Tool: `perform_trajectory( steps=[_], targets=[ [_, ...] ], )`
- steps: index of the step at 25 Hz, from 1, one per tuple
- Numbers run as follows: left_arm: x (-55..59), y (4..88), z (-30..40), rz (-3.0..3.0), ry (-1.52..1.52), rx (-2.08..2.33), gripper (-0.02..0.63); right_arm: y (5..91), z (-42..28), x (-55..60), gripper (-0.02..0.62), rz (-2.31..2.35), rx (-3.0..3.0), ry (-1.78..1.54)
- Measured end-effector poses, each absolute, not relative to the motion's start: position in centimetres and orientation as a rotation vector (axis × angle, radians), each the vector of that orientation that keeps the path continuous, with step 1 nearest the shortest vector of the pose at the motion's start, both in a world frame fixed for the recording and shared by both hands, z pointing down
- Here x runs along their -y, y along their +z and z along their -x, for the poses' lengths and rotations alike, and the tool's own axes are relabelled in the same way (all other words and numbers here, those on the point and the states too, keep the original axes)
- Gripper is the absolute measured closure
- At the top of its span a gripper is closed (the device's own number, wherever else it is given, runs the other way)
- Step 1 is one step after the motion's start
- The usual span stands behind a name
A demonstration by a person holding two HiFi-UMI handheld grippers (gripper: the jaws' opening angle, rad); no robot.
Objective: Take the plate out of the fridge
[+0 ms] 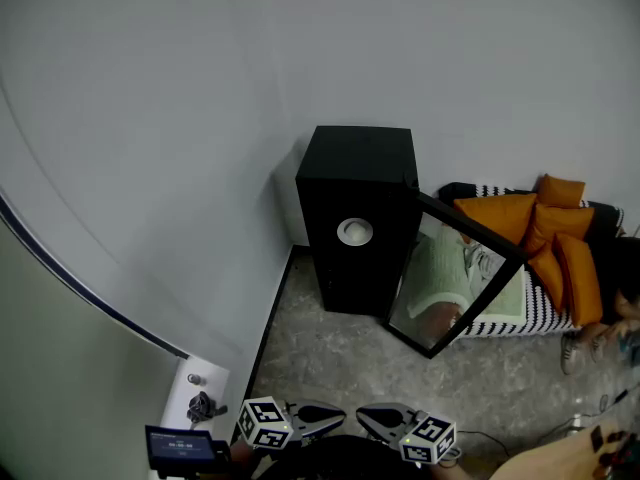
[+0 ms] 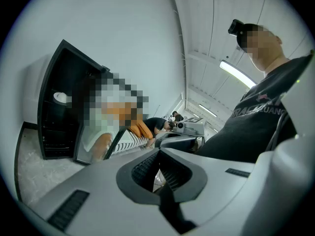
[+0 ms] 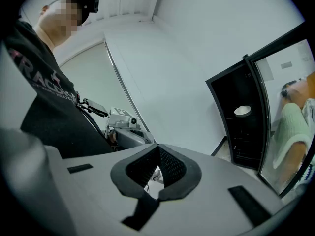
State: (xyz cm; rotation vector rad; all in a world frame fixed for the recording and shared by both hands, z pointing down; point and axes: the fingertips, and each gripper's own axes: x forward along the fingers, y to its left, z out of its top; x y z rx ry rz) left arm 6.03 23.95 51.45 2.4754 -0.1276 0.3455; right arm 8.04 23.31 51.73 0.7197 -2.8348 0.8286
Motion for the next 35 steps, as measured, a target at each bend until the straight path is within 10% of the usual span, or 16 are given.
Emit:
perform_trajectory(
  steps=[35],
  targets=[
    [-15.8,52.6,-0.4,-2.465,0.364,0.284,0.607,53.1,-7.3,-12.7,0.588,-0.959,2.849,1.160]
  ],
)
